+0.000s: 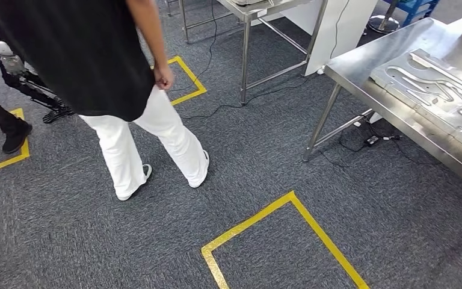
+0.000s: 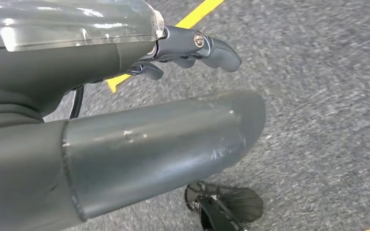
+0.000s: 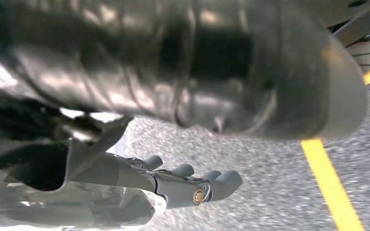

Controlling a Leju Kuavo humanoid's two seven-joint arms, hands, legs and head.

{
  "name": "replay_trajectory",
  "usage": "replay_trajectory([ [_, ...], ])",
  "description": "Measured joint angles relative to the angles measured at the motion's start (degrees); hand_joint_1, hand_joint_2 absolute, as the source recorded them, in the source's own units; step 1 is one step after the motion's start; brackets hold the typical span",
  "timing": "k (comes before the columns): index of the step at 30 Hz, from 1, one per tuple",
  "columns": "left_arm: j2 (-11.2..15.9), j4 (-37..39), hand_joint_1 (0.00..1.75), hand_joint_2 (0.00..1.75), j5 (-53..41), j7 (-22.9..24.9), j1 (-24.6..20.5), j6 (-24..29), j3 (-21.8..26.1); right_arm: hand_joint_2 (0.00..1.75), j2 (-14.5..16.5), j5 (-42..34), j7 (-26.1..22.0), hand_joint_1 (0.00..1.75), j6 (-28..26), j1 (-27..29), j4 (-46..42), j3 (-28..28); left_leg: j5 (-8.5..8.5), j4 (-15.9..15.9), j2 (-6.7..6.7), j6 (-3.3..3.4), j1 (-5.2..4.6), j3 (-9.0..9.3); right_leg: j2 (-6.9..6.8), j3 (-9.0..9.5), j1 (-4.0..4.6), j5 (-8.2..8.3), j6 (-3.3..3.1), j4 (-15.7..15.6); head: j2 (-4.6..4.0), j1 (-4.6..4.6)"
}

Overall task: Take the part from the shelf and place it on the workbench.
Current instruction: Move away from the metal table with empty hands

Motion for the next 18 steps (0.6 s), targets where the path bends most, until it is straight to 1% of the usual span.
replay_trajectory([
  [1, -0.04, 0.02, 0.0, 0.0, -0.14, 0.01, 0.03, 0.07, 0.13, 0.0, 0.01, 0.16, -0.14, 0.0, 0.01, -0.23, 0.26, -0.33, 0.06, 0.09, -0.59, -0.35, 0.09, -0.3, 0.51, 0.2, 0.11, -0.07, -0.12, -0.73, 0.0, 0.0],
  [2, -0.05, 0.03, 0.0, 0.0, -0.29, -0.03, 0.07, 0.14, 0.27, 0.0, 0.02, 0.3, -0.26, 0.0, 0.01, -0.44, 0.49, -0.61, 0.18, 0.1, -1.24, -0.77, 0.15, -0.58, 0.06, 0.19, 0.21, 0.05, -0.23, -0.97, 0.0, 0.01],
  [3, -0.06, 0.04, 0.0, 0.0, -0.47, -0.15, 0.17, 0.2, 0.43, 0.0, 0.04, 0.44, -0.37, 0.0, 0.01, -0.66, 0.68, -0.83, 0.25, 0.09, -1.62, -1.14, 0.29, -0.76, -0.68, 0.27, 0.14, 0.23, -0.49, -1.18, 0.0, 0.0],
  [4, -0.08, 0.07, 0.0, 0.0, -0.67, -0.33, 0.26, 0.22, 0.59, 0.0, 0.05, 0.65, -0.49, 0.0, 0.01, -0.82, 0.85, -1.03, -0.06, 0.5, -1.17, -1.43, 0.3, -1.03, -1.36, 0.42, 0.05, 0.41, -0.83, -1.52, 0.0, 0.0],
  [5, -0.1, 0.13, 0.0, 0.0, -0.87, -0.6, 0.24, 0.23, 0.71, 0.0, 0.07, 0.93, -0.68, 0.0, 0.01, -0.9, 1.06, -1.26, -0.94, 1.76, -0.06, -1.68, 0.28, -1.65, -2.12, 0.57, -0.09, 0.6, -1.19, -1.88, 0.0, -0.01],
  [6, -0.1, 0.18, 0.0, 0.0, -1.06, -0.89, 0.13, 0.23, 0.81, 0.0, 0.1, 1.24, -0.92, 0.0, 0.02, -0.97, 1.26, -1.51, -2.46, 4.16, 1.49, -1.88, 0.31, -2.72, -2.93, 0.67, -0.19, 0.73, -1.47, -2.16, 0.0, -0.03],
  [7, -0.11, 0.23, 0.0, 0.0, -1.25, -1.2, -0.02, 0.22, 0.89, 0.0, 0.1, 1.59, -1.15, 0.0, 0.04, -1.03, 1.5, -1.82, -4.4, 7.61, 3.06, -2.12, 0.33, -4.38, -3.73, 0.67, -0.08, 0.73, -1.63, -2.22, 0.0, -0.03],
  [8, -0.11, 0.26, 0.0, 0.0, -1.38, -1.48, -0.18, 0.21, 0.95, 0.0, 0.1, 1.87, -1.34, 0.0, 0.05, -1.11, 1.73, -2.19, -6.23, 11.52, 3.97, -2.39, 0.44, -6.26, -4.63, 0.62, 0.01, 0.7, -1.71, -2.19, 0.0, -0.04],
  [9, -0.1, 0.27, 0.0, 0.0, -1.46, -1.71, -0.28, 0.2, 1.0, 0.0, 0.1, 2.08, -1.46, 0.0, 0.06, -1.21, 1.96, -2.56, -7.34, 14.63, 4.44, -2.65, 0.56, -7.73, -5.54, 0.58, 0.08, 0.63, -1.72, -2.15, 0.0, -0.05],
  [10, -0.1, 0.27, 0.0, 0.0, -1.52, -1.89, -0.3, 0.18, 1.04, 0.0, 0.09, 2.22, -1.52, 0.0, 0.07, -1.33, 2.15, -2.87, -7.4, 15.99, 4.69, -2.85, 0.68, -8.3, -6.37, 0.57, 0.12, 0.56, -1.69, -2.12, 0.0, -0.04],
  [11, -0.09, 0.28, 0.0, 0.0, -1.54, -1.99, -0.25, 0.16, 1.06, 0.0, 0.09, 2.29, -1.54, 0.0, 0.07, -1.47, 2.31, -3.1, -6.35, 14.99, 4.92, -2.97, 0.79, -7.67, -7.11, 0.63, 0.11, 0.48, -1.6, -2.09, 0.0, -0.05],
  [12, -0.07, 0.28, 0.0, 0.0, -1.54, -2.07, -0.2, 0.15, 1.08, 0.0, 0.09, 2.36, -1.56, 0.0, 0.07, -1.61, 2.47, -3.27, -4.49, 11.65, 5.38, -3.0, 0.89, -5.8, -7.75, 0.75, 0.09, 0.37, -1.46, -2.07, 0.0, -0.05],
  [13, -0.04, 0.29, 0.0, 0.0, -1.54, -2.11, -0.21, 0.15, 1.09, 0.0, 0.09, 2.41, -1.56, 0.0, 0.08, -1.74, 2.59, -3.41, -2.72, 7.19, 6.44, -2.92, 0.92, -3.38, -8.34, 0.93, 0.1, 0.23, -1.25, -2.03, 0.0, -0.05],
  [14, -0.02, 0.3, 0.0, 0.0, -1.54, -2.14, -0.29, 0.14, 1.1, 0.0, 0.09, 2.46, -1.57, 0.0, 0.08, -1.84, 2.7, -3.56, -1.38, 3.38, 7.46, -2.73, 0.83, -1.34, -8.89, 1.13, 0.18, 0.06, -0.97, -1.98, 0.0, -0.05],
  [15, 0.0, 0.31, 0.0, 0.0, -1.55, -2.17, -0.41, 0.13, 1.1, 0.0, 0.09, 2.52, -1.58, 0.0, 0.08, -1.94, 2.78, -3.71, -0.66, 0.78, 8.22, -2.43, 0.69, 0.05, -9.36, 1.32, 0.26, -0.08, -0.62, -1.97, 0.0, -0.05],
  [16, 0.01, 0.32, 0.0, 0.0, -1.57, -2.2, -0.48, 0.11, 1.11, 0.0, 0.09, 2.6, -1.61, 0.0, 0.08, -2.07, 2.82, -3.85, -0.57, -0.32, 8.6, -2.09, 0.52, 0.55, -9.77, 1.49, 0.32, -0.21, -0.27, -1.98, 0.0, -0.04],
  [18, 0.04, 0.34, 0.0, 0.0, -1.75, -2.27, -0.39, 0.09, 1.19, 0.0, 0.09, 2.87, -1.7, 0.0, 0.08, -2.4, 2.94, -4.06, -0.5, -0.49, 7.61, -1.37, 0.34, 0.44, -10.53, 1.84, 0.33, -0.34, 0.43, -2.15, 0.0, -0.04],
])
